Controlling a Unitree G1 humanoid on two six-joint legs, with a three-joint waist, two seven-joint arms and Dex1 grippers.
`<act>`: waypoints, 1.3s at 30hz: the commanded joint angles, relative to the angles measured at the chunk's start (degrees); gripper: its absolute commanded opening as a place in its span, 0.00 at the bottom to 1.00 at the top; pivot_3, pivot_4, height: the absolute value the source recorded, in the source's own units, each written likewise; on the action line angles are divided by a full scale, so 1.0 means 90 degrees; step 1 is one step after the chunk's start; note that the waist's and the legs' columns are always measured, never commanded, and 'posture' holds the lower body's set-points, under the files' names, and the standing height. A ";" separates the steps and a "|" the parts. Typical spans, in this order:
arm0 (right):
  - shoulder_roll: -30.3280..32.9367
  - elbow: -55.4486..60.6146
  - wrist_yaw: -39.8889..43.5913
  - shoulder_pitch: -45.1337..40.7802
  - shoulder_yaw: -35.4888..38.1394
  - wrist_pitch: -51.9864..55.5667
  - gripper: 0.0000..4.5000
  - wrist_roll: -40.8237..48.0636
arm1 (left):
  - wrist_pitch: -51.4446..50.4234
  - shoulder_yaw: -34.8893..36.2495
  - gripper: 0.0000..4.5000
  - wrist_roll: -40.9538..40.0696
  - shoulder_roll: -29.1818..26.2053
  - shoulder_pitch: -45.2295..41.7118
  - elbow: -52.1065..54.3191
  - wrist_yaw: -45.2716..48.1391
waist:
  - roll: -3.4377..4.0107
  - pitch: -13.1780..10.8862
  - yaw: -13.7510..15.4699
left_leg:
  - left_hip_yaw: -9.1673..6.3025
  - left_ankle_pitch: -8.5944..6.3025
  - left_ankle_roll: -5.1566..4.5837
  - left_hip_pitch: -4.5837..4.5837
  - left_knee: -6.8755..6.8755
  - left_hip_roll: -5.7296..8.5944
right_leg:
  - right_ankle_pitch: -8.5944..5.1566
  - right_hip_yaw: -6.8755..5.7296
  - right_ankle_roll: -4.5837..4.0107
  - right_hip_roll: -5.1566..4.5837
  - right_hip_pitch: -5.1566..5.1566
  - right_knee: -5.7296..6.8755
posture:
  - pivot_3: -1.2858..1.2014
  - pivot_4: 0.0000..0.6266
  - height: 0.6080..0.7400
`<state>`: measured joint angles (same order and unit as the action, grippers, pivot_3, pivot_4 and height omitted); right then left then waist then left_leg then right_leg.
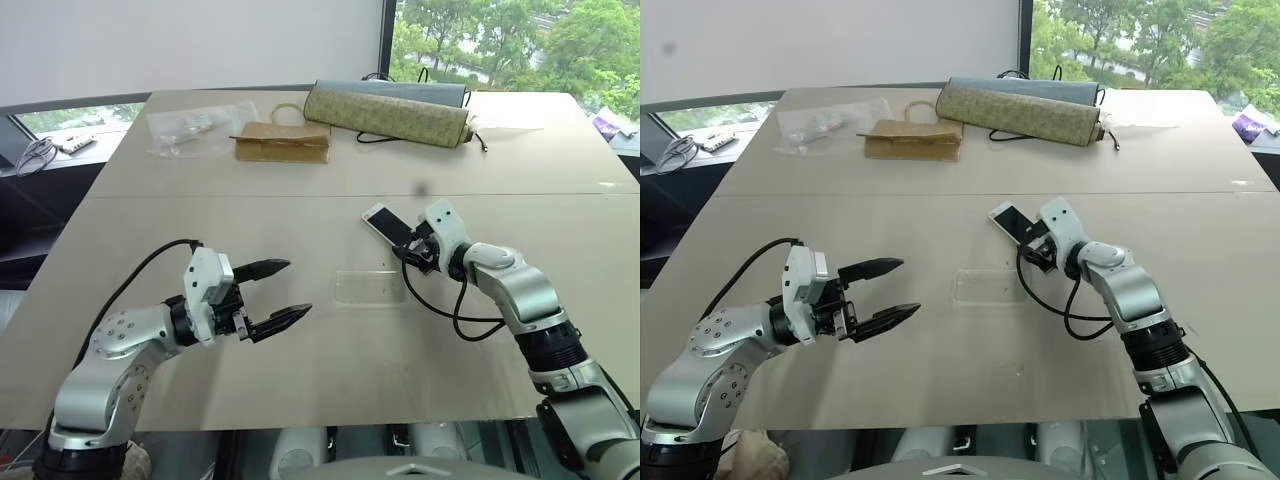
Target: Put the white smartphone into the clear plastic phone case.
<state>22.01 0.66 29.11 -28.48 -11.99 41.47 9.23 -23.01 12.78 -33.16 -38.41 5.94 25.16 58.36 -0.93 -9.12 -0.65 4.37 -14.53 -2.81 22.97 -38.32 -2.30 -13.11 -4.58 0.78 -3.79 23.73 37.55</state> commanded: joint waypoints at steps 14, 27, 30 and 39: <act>0.2051 0.1573 0.3050 0.0208 0.0000 -0.1306 0.65 0.0651 | 0.0350 -0.0300 1.00 0.0179 -0.0008 0.0159 -0.0302 0.0038 | 0.0011 -0.0015 0.0014 | -0.0004 -0.0001 -0.0001 0.0016 0.0009 -0.0004 | -0.0005 -0.0011 -0.0004 -0.0002 0.0011 -0.0026 | 0.52 0.24 1.00; 0.2481 0.0886 0.4366 -0.0261 -0.0912 -0.2484 0.65 -0.0177 | 0.0353 -0.0348 1.00 0.0137 0.0038 0.0078 -0.0419 -0.0044 | 0.0009 -0.0018 0.0042 | -0.0015 -0.0001 -0.0002 0.0047 0.0005 -0.0003 | 0.0000 -0.0028 -0.0001 -0.0024 0.0021 -0.0054 | 0.52 0.24 1.00; 0.2484 0.0647 0.4539 -0.0383 -0.1061 -0.2844 0.65 -0.0440 | 0.0359 -0.0368 1.00 0.0140 0.0050 0.0114 -0.0391 -0.0071 | 0.0009 -0.0018 0.0046 | -0.0019 0.0000 -0.0001 0.0064 0.0001 -0.0002 | 0.0007 -0.0032 0.0010 -0.0021 0.0036 -0.0054 | 0.52 0.24 1.00; 0.2311 0.0509 0.4714 -0.0482 -0.1136 -0.2983 0.65 -0.0663 | 0.0381 -0.0430 1.00 0.0163 0.0134 0.0200 -0.0313 -0.0183 | 0.0009 -0.0018 0.0062 | -0.0022 0.0001 0.0001 0.0069 0.0000 -0.0002 | 0.0009 -0.0039 0.0013 -0.0016 0.0037 -0.0056 | 0.52 0.24 1.00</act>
<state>42.82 4.26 70.88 -31.97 -22.07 15.13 3.51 -20.45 8.81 -31.16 -37.34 7.26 20.51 56.98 -0.85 -9.28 -0.10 4.17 -14.52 -2.80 23.59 -38.32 -2.31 -13.03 -4.93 0.90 -3.93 24.05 37.05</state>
